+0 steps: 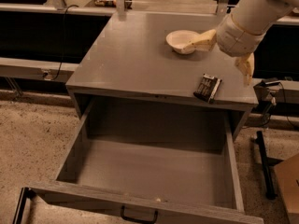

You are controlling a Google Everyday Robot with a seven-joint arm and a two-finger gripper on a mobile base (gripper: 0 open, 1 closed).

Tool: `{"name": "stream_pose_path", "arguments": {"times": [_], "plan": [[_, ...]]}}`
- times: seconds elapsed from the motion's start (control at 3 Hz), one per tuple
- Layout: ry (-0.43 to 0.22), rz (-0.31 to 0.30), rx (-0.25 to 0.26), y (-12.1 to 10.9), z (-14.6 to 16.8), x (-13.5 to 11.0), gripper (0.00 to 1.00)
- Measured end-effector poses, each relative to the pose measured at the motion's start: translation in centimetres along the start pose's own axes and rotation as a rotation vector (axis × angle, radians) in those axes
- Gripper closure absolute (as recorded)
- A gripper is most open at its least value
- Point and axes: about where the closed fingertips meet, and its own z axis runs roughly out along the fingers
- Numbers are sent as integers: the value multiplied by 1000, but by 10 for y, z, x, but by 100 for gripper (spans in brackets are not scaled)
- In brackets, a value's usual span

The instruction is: Pick rxbar chocolate from top drawer and place on counter

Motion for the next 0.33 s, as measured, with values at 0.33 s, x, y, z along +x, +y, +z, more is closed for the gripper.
{"name": "stream_pose_path", "arguments": {"times": [0.33], "plan": [[-3, -15, 4, -1, 1, 0, 0]]}}
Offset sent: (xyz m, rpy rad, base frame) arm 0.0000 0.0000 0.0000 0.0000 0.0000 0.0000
